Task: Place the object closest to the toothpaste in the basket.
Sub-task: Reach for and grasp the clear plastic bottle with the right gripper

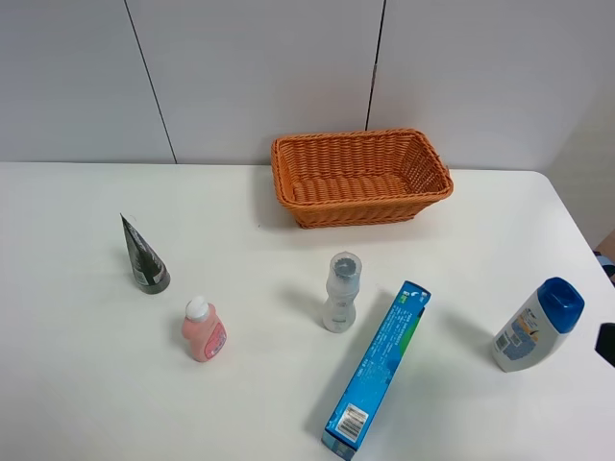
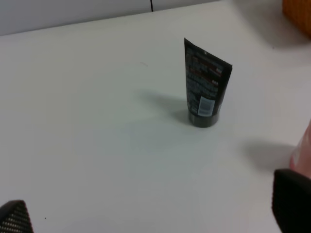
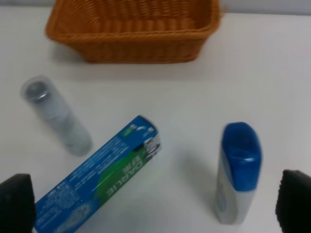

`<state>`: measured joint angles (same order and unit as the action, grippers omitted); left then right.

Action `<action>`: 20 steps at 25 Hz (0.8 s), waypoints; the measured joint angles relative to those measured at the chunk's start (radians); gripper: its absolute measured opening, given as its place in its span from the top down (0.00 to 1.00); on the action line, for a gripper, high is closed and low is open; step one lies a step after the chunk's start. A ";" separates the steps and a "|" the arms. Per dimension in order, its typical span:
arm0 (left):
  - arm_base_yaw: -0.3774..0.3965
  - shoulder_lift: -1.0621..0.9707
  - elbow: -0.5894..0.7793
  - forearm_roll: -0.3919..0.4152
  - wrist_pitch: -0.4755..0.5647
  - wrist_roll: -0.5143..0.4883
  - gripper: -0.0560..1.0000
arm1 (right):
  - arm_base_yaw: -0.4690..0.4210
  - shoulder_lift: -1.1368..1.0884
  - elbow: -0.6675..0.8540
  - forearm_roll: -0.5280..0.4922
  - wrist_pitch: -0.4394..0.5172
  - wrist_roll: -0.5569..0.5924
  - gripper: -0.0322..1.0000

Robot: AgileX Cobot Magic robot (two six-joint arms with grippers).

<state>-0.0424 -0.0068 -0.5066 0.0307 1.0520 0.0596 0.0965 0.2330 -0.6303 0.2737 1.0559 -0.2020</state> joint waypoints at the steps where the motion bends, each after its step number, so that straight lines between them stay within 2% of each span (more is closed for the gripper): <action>1: 0.000 0.000 0.000 0.000 0.000 0.000 0.01 | 0.016 0.068 -0.019 0.016 -0.007 -0.037 0.01; 4: 0.000 0.000 0.000 0.000 0.000 0.000 0.01 | 0.072 0.258 -0.051 0.027 -0.034 -0.122 0.01; 11: 0.000 0.000 0.000 0.000 0.000 0.000 0.01 | 0.231 0.628 -0.054 -0.013 -0.145 -0.262 0.01; 17: 0.000 0.000 0.000 0.000 0.000 0.000 0.01 | 0.400 0.897 -0.054 -0.048 -0.319 -0.294 0.01; 20: 0.000 0.000 0.000 0.000 0.000 0.000 0.01 | 0.455 1.024 -0.054 -0.066 -0.427 -0.295 0.01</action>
<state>-0.0424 -0.0068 -0.5066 0.0307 1.0520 0.0596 0.5516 1.2573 -0.6843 0.2077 0.6288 -0.4969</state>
